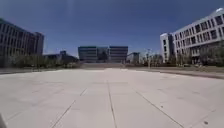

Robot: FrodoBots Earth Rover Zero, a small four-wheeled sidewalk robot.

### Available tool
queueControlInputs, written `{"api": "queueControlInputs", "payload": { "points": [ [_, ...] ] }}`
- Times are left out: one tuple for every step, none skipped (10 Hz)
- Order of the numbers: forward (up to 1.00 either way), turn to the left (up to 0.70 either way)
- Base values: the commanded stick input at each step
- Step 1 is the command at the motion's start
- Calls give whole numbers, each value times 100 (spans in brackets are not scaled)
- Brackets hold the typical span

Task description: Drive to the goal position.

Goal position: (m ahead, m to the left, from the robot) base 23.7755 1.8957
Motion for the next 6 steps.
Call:
{"api": "queueControlInputs", "payload": {
  "points": [
    [70,0],
    [70,0],
    [70,0],
    [70,0],
    [70,0],
    [70,0]
  ]
}}
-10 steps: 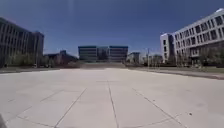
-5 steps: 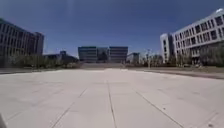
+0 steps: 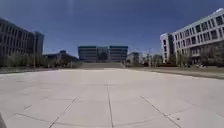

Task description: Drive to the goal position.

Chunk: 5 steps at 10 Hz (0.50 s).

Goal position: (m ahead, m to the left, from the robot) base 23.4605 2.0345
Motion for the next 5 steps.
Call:
{"api": "queueControlInputs", "payload": {
  "points": [
    [70,0],
    [70,0],
    [70,0],
    [70,0],
    [70,0]
  ]
}}
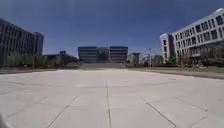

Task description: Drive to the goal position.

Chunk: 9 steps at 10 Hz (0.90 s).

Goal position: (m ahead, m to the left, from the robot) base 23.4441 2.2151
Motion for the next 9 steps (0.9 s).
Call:
{"api": "queueControlInputs", "payload": {
  "points": [
    [70,0],
    [70,0],
    [70,0],
    [70,0],
    [70,0],
    [70,0],
    [70,0],
    [70,0],
    [70,0]
  ]
}}
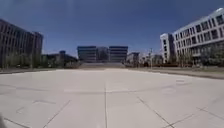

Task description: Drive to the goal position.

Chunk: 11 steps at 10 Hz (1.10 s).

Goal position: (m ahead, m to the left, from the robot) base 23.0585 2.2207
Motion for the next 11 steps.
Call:
{"api": "queueControlInputs", "payload": {
  "points": [
    [70,0],
    [70,0],
    [70,0],
    [70,0],
    [70,0],
    [70,0],
    [70,0],
    [70,0],
    [70,0],
    [70,0],
    [70,0]
  ]
}}
